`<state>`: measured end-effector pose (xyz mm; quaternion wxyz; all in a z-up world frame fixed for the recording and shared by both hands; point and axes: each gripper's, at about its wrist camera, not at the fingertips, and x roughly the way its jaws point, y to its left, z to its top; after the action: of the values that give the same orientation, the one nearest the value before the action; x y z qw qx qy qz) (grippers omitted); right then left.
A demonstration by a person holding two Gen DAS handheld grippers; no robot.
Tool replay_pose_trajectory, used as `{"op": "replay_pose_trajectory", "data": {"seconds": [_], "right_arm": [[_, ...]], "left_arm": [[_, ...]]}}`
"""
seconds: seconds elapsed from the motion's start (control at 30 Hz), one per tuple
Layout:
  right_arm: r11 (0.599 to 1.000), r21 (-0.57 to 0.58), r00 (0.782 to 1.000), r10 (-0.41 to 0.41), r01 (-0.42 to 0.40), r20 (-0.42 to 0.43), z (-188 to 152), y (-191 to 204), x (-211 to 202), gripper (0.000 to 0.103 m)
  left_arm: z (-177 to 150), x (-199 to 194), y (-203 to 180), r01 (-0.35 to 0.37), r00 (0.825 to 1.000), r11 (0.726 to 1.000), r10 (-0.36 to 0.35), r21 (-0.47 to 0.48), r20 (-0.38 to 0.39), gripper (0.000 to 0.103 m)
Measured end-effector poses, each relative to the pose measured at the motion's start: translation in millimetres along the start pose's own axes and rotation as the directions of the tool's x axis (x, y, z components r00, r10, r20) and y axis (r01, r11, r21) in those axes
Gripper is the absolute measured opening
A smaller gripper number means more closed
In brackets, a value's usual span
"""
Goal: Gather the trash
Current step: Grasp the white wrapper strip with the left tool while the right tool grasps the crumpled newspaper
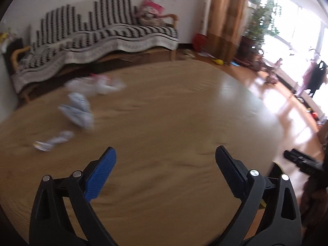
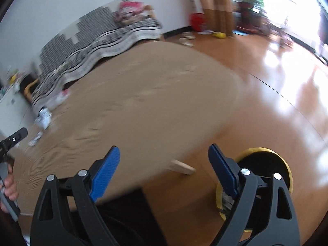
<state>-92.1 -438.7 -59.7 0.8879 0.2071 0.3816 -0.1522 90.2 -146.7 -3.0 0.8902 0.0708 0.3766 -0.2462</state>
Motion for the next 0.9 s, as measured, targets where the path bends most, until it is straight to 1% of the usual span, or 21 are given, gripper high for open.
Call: {"op": "replay_pose_trajectory", "data": {"seconds": [0.03, 0.1, 0.17, 0.2, 0.23, 0.3, 0.33, 0.43, 0.5, 0.6, 0.73, 0.83, 0.87, 0.9], "right_arm": [[1.000, -0.022, 1.000, 0.020, -0.020, -0.006, 6, 16, 6, 0.085], [0.993, -0.087, 0.997, 0.072, -0.074, -0.027, 16, 57, 22, 0.085], [0.983, -0.143, 0.992, 0.110, -0.117, -0.053, 23, 94, 35, 0.085], [0.974, -0.176, 0.988, 0.136, -0.146, -0.068, 26, 117, 43, 0.085], [0.964, -0.204, 0.984, 0.156, -0.170, -0.082, 27, 137, 51, 0.085], [0.941, -0.263, 0.975, 0.188, -0.213, -0.116, 28, 180, 67, 0.085], [0.928, -0.289, 0.969, 0.204, -0.236, -0.137, 28, 200, 75, 0.085], [0.892, -0.351, 0.955, 0.234, -0.286, -0.185, 27, 249, 94, 0.085], [0.865, -0.392, 0.945, 0.245, -0.313, -0.215, 29, 282, 110, 0.085], [0.846, -0.412, 0.935, 0.253, -0.338, -0.248, 31, 314, 132, 0.085], [0.825, -0.443, 0.930, 0.249, -0.350, -0.272, 37, 355, 163, 0.085], [0.820, -0.449, 0.929, 0.251, -0.354, -0.273, 45, 377, 183, 0.085], [0.822, -0.446, 0.928, 0.252, -0.355, -0.275, 48, 382, 189, 0.085], [0.821, -0.444, 0.926, 0.254, -0.359, -0.279, 51, 389, 197, 0.085]], "left_arm": [[2, -2, 24, -0.055, 0.998, 0.998, 0.055, 0.013, 0.009, 0.095], [7, -1, 63, -0.124, 0.992, 0.991, 0.123, 0.054, 0.017, 0.096], [7, 4, 102, -0.203, 0.979, 0.974, 0.202, 0.102, 0.019, 0.096], [6, 8, 118, -0.207, 0.978, 0.970, 0.207, 0.124, 0.011, 0.096], [5, 16, 138, -0.193, 0.980, 0.971, 0.197, 0.143, -0.013, 0.096], [1, 28, 165, -0.183, 0.981, 0.973, 0.191, 0.144, -0.045, 0.096], [-1, 38, 176, -0.161, 0.982, 0.976, 0.173, 0.145, -0.073, 0.096], [-9, 61, 196, -0.135, 0.982, 0.977, 0.154, 0.163, -0.112, 0.096], [-14, 73, 201, -0.132, 0.980, 0.975, 0.155, 0.180, -0.123, 0.096], [-14, 88, 204, -0.156, 0.975, 0.965, 0.184, 0.209, -0.121, 0.096], [-8, 96, 206, -0.134, 0.982, 0.967, 0.159, 0.216, -0.103, 0.096], [-7, 100, 207, -0.124, 0.985, 0.970, 0.146, 0.208, -0.095, 0.096], [-7, 101, 207, -0.116, 0.986, 0.972, 0.138, 0.204, -0.098, 0.092], [-6, 102, 210, -0.099, 0.988, 0.976, 0.120, 0.196, -0.101, 0.084]]}}
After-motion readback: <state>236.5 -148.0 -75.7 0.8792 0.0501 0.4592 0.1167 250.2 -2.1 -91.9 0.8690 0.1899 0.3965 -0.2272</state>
